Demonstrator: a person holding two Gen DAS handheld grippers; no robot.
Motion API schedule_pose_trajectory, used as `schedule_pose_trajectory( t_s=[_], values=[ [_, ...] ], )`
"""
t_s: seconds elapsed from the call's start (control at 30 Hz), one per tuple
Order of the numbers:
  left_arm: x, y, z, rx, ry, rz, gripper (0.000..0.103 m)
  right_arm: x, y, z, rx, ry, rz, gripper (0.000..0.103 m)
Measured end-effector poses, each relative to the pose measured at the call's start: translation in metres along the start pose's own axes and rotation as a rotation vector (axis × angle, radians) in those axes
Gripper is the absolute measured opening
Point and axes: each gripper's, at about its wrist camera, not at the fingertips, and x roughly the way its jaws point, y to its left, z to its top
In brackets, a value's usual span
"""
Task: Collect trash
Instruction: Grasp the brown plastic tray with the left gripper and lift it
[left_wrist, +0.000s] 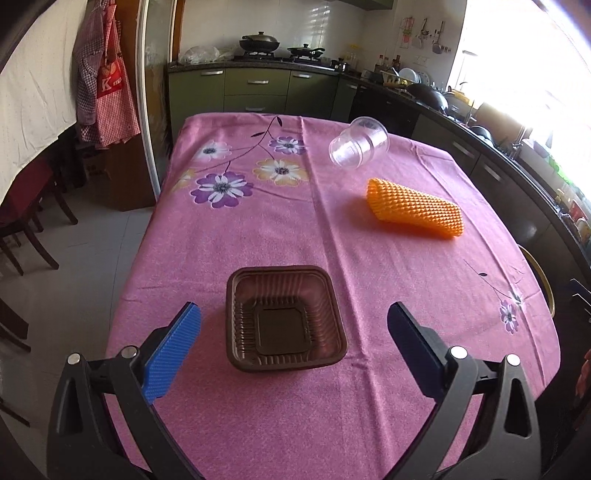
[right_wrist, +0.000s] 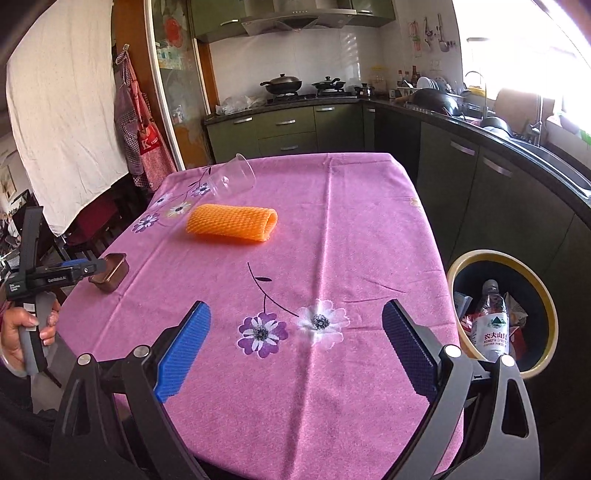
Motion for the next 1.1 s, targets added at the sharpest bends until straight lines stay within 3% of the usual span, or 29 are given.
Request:
schedule_pose_trajectory(
  t_s=[0.3,0.33,0.43,0.47,0.87,1.1],
  values=[
    [0.028,-0.013,-0.002,0.028,0.021,0.105,0.096,0.003,-0.011,-0.002,0.02,0.009,0.019,0.093],
    [0.028,-0.013,-0.002,0.029,0.024,0.106,0.093,0.003,-0.012,-0.002,0.021,0.009,0.019,0.093],
    [0.031,-0.012,-0.002,0.023,0.038,0.113,0.07,0.002,-0.013,-0.001,0.027,0.008,0.021,0.093],
    [0.033,-0.01,-0.002,0.018,0.048,0.111,0.067,0.002,-0.014,-0.001,0.029,0.008,0.024,0.093],
    [0.019,-0.018,-0.004,0.065,0.028,0.082,0.066,0.003,-0.013,0.0,0.025,0.015,0.03,0.093],
    [-0.004,-0.049,0.014,0.141,-0.021,-0.002,0.066,-0.008,-0.021,0.0,0.035,-0.009,0.007,0.093]
  ],
)
